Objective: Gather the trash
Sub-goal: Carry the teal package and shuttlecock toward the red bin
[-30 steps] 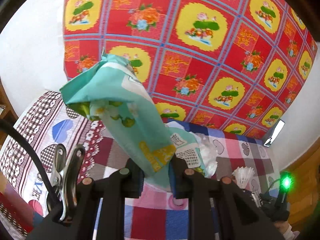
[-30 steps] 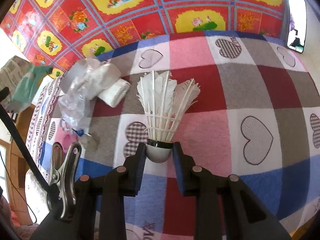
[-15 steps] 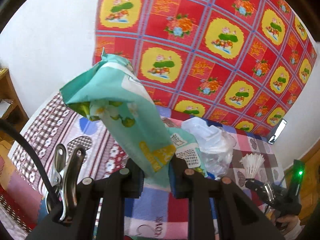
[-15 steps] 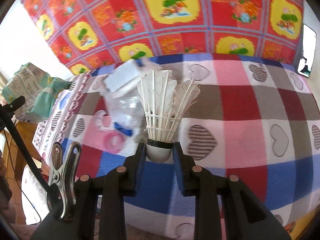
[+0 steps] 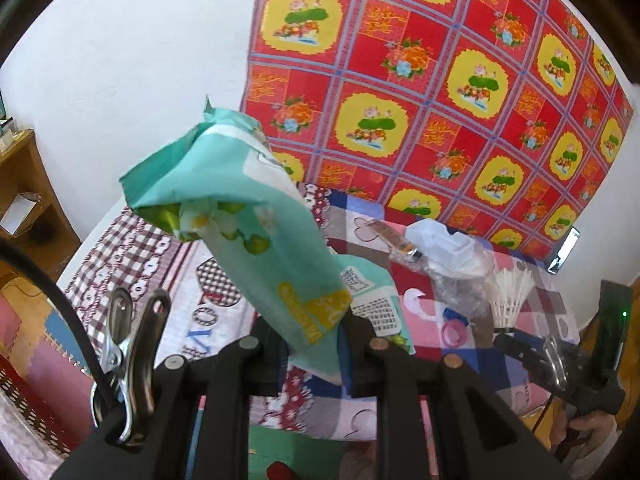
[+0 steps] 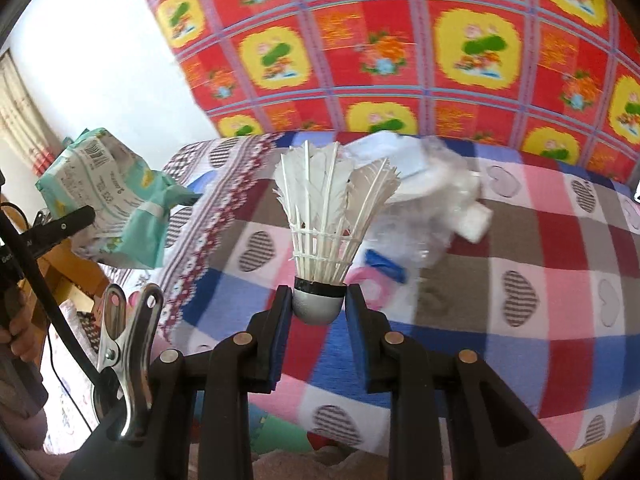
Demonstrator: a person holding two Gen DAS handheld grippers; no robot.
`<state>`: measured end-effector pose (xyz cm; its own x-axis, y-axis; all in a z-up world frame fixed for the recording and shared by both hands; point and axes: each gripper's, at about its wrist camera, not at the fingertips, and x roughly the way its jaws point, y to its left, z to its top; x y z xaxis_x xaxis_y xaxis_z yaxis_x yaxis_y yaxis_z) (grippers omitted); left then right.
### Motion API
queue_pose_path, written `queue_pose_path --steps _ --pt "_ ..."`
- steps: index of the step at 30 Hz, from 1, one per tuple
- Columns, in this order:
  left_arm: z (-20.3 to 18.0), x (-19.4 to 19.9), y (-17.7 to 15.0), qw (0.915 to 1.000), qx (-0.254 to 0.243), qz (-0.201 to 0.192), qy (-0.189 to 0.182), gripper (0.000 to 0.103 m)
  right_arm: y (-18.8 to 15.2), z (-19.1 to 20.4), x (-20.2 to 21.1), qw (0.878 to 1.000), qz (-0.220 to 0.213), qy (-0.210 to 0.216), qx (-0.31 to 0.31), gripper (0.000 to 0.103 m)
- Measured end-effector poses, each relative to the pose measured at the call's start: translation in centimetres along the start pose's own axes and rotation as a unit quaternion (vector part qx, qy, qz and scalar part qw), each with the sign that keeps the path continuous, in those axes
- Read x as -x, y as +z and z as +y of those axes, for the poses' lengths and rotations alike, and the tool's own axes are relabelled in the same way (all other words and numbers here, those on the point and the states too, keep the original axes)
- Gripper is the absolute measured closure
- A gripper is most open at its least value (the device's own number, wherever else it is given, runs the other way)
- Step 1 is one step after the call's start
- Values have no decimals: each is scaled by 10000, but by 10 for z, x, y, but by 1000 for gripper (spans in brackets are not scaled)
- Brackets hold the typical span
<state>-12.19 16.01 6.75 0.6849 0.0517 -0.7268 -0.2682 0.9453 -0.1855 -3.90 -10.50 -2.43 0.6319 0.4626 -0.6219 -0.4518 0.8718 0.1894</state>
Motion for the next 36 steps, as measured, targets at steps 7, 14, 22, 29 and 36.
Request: queue_pose_path --steps 7,14,22,29,36 --pt "31 10 -6 9999 -44 -48 77 83 1 46 -10 9996 9 115 259 75" --pt "66 17 -4 9995 135 -144 248 83 13 92 -27 9974 123 297 652 75" --pt "112 14 5 9979 335 -182 531 83 29 134 -57 9934 174 586 968 75" --pt "167 3 42 9966 402 -128 706 83 48 169 -100 9923 224 766 949 75" --pt "211 -17 83 9967 297 84 754 83 77 199 -143 9929 274 841 792 75"
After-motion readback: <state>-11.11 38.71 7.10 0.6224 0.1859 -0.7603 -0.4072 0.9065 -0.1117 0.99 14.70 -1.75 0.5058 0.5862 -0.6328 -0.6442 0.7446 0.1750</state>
